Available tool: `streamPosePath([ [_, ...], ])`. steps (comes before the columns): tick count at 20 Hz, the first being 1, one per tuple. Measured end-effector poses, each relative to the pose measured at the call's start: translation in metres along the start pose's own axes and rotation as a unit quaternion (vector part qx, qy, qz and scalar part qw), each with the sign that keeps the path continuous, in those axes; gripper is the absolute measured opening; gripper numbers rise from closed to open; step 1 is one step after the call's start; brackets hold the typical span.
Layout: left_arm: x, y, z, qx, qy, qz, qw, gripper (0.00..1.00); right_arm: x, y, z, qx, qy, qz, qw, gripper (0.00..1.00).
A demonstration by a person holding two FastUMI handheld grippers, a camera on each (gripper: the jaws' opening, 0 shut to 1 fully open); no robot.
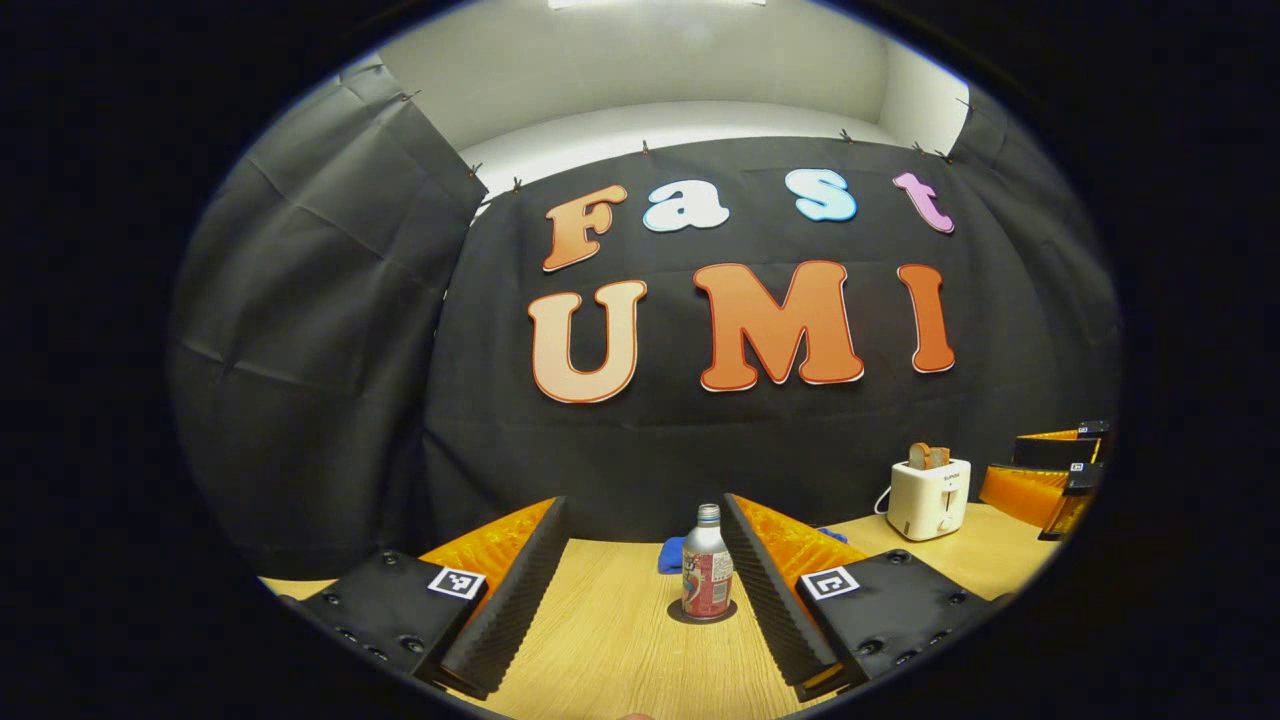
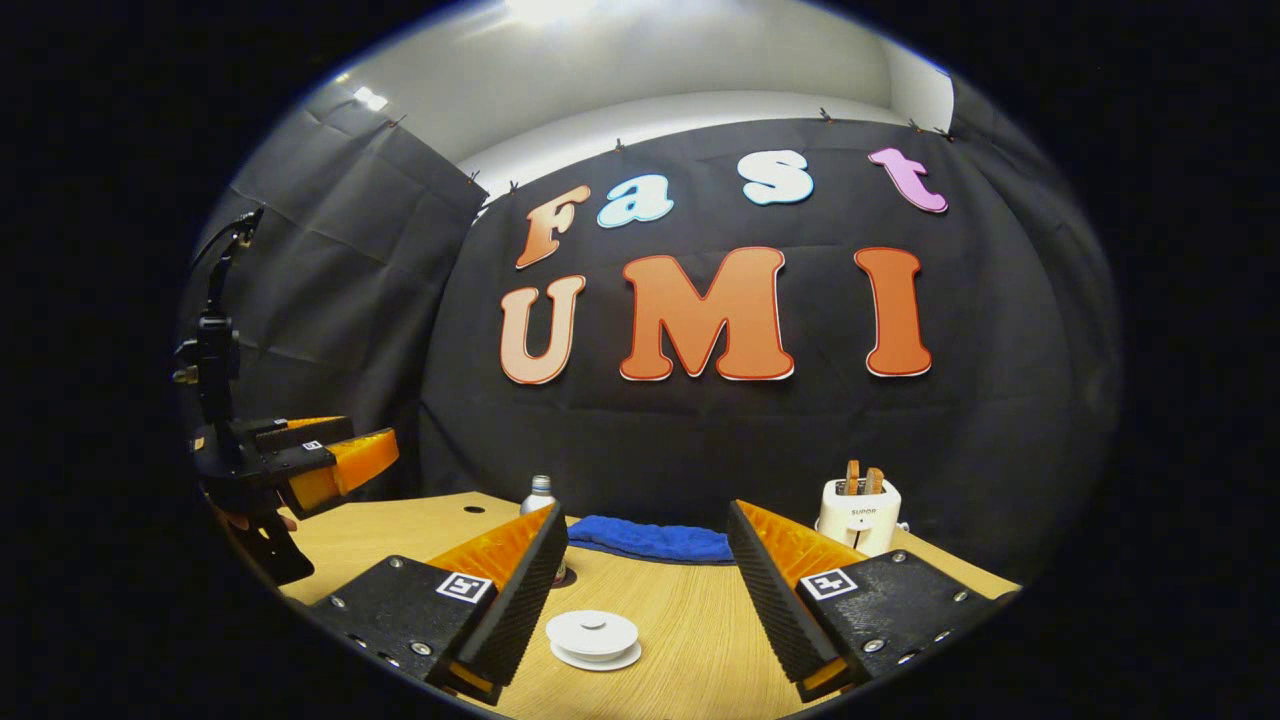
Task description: Open the teacup lid with one hand, grasp the water bottle and pour water into the teacup with the other hand; after pouring, place the water bottle on the coaster and then close the teacup lid.
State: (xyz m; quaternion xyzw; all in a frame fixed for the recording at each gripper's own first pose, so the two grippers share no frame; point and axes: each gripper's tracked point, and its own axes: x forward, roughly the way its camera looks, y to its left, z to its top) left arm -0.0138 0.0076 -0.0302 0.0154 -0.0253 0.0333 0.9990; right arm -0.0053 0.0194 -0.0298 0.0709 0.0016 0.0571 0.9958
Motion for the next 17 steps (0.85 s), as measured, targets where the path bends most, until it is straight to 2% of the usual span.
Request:
streamPosePath([
  [3, 0.001, 0.001, -0.001, -0.002, 0.002, 0.001, 1.0, 1.0, 0.001, -0.004, -0.002, 0.003, 0.003, -0.004, 1.0, 0.96],
  [4, 0.001, 0.0, -0.001, -0.002, 0.001, 0.002, 1.0, 0.97, 0.001, -0.004, -0.002, 0.005, 0.004, -0.005, 1.0, 0.96],
  [9, 0.001, -0.002, -0.004, -0.008, 0.006, 0.001, 1.0, 1.0, 0.0, -0.008, 0.01, 0.001, -0.015, -0.014, 1.0, 0.96],
  [10, 0.002, -0.002, -0.003, -0.009, 0.006, 0.001, 1.0, 0.96, -0.001, -0.007, 0.011, 0.0, -0.018, -0.012, 1.0, 0.96],
  [11, 0.002, -0.003, -0.002, -0.009, 0.005, 0.001, 1.0, 1.0, -0.001, -0.005, 0.013, 0.004, -0.019, -0.008, 1.0, 0.96],
  [13, 0.003, -0.006, 0.001, -0.016, 0.002, -0.006, 1.0, 0.99, -0.001, -0.005, 0.018, 0.016, -0.022, -0.004, 1.0, 0.96],
  [17, 0.005, -0.004, 0.007, -0.027, -0.003, -0.006, 1.0, 0.99, 0.001, -0.014, 0.024, 0.009, -0.028, -0.018, 0.999, 0.96],
])
